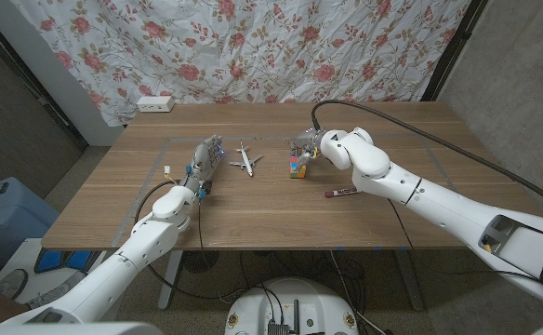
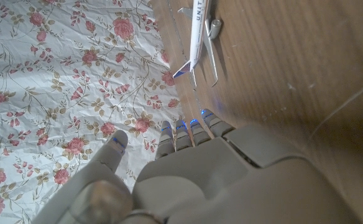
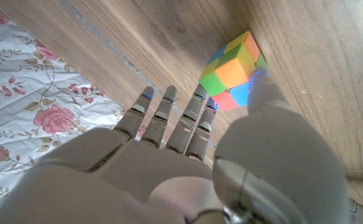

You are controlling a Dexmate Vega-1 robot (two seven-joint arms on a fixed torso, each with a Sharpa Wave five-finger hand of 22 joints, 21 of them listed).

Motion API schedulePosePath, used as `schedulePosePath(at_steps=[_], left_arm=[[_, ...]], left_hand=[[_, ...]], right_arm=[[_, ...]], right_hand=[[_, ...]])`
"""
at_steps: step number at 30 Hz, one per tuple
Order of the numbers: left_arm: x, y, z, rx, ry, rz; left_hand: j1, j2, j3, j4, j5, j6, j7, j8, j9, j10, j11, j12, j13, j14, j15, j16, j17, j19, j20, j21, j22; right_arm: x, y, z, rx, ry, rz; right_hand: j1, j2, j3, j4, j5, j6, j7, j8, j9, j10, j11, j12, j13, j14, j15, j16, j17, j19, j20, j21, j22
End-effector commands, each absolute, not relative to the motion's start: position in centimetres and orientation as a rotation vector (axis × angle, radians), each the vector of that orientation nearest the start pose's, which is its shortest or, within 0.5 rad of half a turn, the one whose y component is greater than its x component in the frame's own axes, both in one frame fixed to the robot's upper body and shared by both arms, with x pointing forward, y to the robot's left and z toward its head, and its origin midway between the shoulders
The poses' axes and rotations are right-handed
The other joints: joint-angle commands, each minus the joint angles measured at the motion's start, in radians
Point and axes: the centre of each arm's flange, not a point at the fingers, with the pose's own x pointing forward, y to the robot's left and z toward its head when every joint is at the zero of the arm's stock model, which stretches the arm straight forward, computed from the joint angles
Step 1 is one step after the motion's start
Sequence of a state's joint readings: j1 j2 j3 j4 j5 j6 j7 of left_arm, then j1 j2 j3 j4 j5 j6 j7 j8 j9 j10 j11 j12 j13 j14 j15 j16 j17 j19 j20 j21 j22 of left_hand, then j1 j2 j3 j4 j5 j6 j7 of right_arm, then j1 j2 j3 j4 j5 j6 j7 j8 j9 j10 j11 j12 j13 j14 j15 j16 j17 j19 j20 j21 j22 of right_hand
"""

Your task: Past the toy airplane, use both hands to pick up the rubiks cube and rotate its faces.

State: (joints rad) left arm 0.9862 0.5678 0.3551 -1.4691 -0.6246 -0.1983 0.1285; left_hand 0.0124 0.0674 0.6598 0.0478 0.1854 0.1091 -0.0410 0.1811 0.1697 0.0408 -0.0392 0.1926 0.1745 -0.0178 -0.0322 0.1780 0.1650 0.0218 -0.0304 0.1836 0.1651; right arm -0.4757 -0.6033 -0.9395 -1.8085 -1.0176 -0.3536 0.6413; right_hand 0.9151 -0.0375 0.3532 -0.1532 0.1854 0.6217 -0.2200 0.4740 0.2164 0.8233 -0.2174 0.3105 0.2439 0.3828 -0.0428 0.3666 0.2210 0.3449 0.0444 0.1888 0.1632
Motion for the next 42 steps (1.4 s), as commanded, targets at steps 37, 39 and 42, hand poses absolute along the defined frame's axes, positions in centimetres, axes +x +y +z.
schedulePosePath(at_steps=[37,39,42], left_arm=[[59.4,26.4,-3.7,0.103,-0.596,-0.103],[59.2,26.2,-3.5,0.116,-0.604,-0.102],[58.9,25.8,-3.2,0.138,-0.614,-0.097]], left_hand=[[-0.001,0.049,0.005,0.0,0.002,0.023,0.002,0.004,0.004,0.018,0.009,0.004,0.002,0.009,-0.011,0.0,0.004,0.015,-0.008,0.008,0.005],[-0.001,0.049,0.005,0.0,0.002,0.026,0.002,0.005,0.004,0.021,0.008,0.004,0.002,0.01,-0.011,0.001,0.004,0.016,-0.009,0.008,0.005],[-0.002,0.048,0.004,0.001,0.001,0.03,0.0,0.006,0.004,0.022,0.007,0.005,0.002,0.012,-0.012,0.001,0.005,0.018,-0.009,0.009,0.005]], right_arm=[[57.7,-13.7,3.4,-1.411,-0.517,0.097],[57.7,-13.8,3.3,-1.386,-0.522,0.096],[57.7,-14.0,3.2,-1.347,-0.531,0.094]], right_hand=[[0.022,0.023,-0.001,-0.006,0.0,0.027,-0.001,0.015,0.003,0.036,0.0,-0.008,0.015,0.032,-0.111,0.026,0.01,0.031,-0.006,0.002,0.003],[0.022,0.024,-0.001,-0.006,-0.001,0.027,-0.001,0.015,0.003,0.036,0.0,-0.009,0.015,0.032,-0.111,0.026,0.011,0.032,-0.005,0.002,0.003],[0.022,0.026,-0.001,-0.005,-0.002,0.028,-0.001,0.015,0.003,0.037,0.0,-0.01,0.016,0.035,-0.111,0.029,0.011,0.033,-0.006,0.002,0.003]])
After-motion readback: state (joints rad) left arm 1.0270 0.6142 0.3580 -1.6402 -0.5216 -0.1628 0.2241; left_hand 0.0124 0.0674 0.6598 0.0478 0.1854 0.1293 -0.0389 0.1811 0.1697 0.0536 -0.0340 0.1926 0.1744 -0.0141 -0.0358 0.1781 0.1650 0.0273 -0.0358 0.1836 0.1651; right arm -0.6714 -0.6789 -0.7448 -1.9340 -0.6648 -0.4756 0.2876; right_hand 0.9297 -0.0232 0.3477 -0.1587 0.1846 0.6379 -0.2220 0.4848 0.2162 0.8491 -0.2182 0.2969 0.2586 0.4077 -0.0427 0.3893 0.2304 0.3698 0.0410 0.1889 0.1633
